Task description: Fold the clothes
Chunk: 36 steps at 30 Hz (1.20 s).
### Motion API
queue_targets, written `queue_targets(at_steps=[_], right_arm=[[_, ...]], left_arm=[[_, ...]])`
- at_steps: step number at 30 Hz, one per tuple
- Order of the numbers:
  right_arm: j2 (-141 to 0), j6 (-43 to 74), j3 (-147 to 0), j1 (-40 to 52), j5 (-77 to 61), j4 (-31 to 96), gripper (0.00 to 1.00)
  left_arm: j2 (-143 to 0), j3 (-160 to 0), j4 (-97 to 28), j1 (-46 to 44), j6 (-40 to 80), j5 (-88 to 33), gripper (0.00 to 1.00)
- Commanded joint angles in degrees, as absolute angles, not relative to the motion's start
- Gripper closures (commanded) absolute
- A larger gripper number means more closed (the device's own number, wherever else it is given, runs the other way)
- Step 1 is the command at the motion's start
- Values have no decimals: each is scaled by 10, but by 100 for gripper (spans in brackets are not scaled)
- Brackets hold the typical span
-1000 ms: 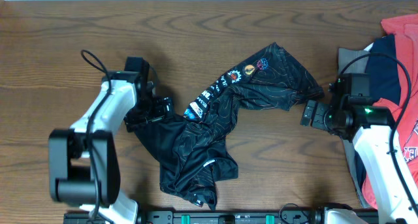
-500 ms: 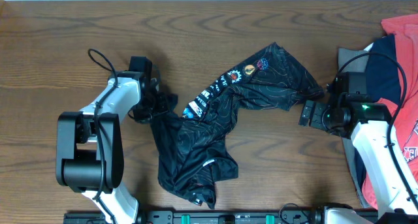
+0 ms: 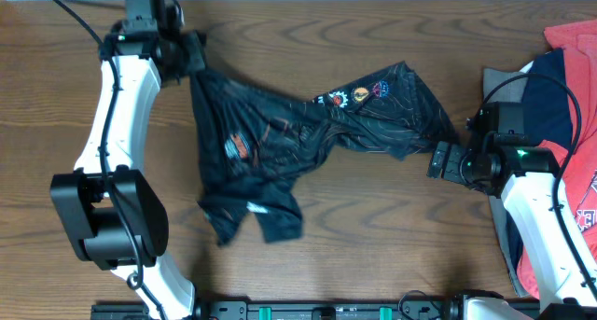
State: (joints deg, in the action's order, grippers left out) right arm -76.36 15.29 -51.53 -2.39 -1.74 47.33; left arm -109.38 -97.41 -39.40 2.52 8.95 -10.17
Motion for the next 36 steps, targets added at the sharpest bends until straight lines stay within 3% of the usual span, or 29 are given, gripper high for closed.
queue_targets(at_steps=[1,3,7,11,14,21,36], right_arm=[[-766,152,-516,-34,-20,474,3],[-766,152,-516,-34,-20,475,3],[-766,152,-516,-34,-20,475,2],[-766,152,-516,-34,-20,474,2],[-766,152,-516,-34,-20,474,2],[-766,152,-516,-34,-19,474,2],[-766,152,-516,-34,-19,474,1]], left_arm=[[-1090,-983,-391,26,73,-42,64],[-1091,-981,-397,26,73,-40,39],[-1092,-981,-464,21,74,-71,13],[-1092,-980,-605,7,76,-191,9],[-1092,-966,-705,-14,81,-216,0],[-1092,-862,-731,-83,98,-213,2],[-1092,-684,-563,-126,264,-136,2]])
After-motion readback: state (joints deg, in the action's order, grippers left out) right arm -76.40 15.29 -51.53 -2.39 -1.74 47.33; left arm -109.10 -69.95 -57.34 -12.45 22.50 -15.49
